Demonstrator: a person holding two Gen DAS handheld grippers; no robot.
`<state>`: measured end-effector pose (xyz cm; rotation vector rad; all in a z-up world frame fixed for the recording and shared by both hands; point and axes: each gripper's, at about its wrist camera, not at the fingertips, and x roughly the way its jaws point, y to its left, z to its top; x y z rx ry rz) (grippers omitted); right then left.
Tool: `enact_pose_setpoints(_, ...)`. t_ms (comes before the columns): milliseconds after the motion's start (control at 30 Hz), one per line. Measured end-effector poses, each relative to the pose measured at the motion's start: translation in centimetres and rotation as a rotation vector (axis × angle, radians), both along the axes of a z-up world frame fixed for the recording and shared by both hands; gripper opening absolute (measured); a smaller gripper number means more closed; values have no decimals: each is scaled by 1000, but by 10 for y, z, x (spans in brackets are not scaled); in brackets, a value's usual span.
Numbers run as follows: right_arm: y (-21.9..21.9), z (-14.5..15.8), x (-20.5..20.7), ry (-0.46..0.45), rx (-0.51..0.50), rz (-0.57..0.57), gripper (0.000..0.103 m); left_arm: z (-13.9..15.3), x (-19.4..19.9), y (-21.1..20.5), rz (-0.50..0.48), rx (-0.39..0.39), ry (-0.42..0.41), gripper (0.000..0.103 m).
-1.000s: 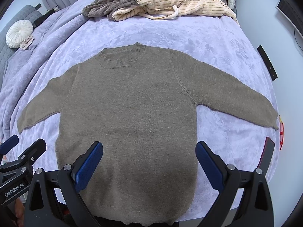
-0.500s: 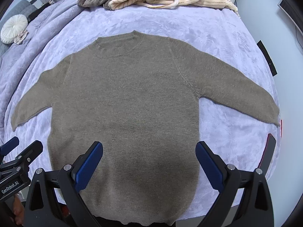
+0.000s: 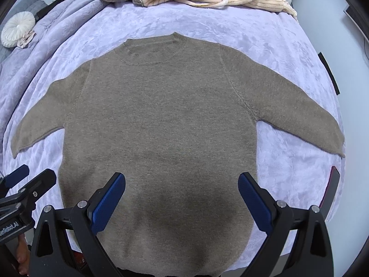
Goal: Fold small clothes
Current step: 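Grasp the sweater sleeve cuff with the left gripper and lift it, then fold the held sleeve across the sweater body and release it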
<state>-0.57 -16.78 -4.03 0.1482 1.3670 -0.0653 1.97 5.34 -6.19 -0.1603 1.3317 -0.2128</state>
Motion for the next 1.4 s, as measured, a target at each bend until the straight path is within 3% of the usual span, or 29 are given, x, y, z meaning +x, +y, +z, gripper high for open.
enact_pose_setpoints(167, 20, 0, 1, 45, -22, 53, 99, -27, 12, 49, 131, -160, 68, 103)
enact_pose_setpoints(400, 62, 4, -7, 47, -2, 133, 99, -84, 29, 196, 451, -99, 68, 103)
enact_pose_setpoints(533, 83, -1, -15, 83, -20, 170, 99, -122, 36, 288, 680, -147, 48, 103)
enact_pose_setpoints(667, 98, -9, -25, 130, -33, 186, 99, -145, 45, 343, 828, -219, 11, 103)
enact_pose_setpoints(700, 99, -11, -28, 144, -35, 189, 99, -146, 48, 349, 845, -219, -5, 94)
enact_pose_setpoints(767, 101, -15, -31, 156, -39, 198, 99, -146, 54, 350, 841, -152, -14, 60)
enact_pose_setpoints(800, 103, -16, -33, 156, -36, 201, 99, -146, 60, 349, 805, -134, -28, 30)
enact_pose_setpoints(833, 103, -17, -35, 160, -28, 204, 99, -145, 63, 348, 767, -161, -55, 6)
enact_pose_setpoints(867, 102, -18, -36, 161, -19, 210, 99, -141, 65, 349, 755, -193, -75, 6)
enact_pose_setpoints(967, 98, -18, -36, 138, -1, 213, 99, -113, 64, 340, 716, -131, -161, 6)
enact_pose_setpoints(1067, 87, -16, -34, 114, 24, 199, 99, -73, 66, 315, 643, -121, -247, 6)
enact_pose_setpoints(1267, 53, -7, -26, 75, 63, 173, 99, 16, 92, 216, 397, -148, -433, 6)
enact_pose_setpoints(1400, 16, -1, -21, 49, 70, 133, 99, 45, 117, 121, 218, -198, -475, 6)
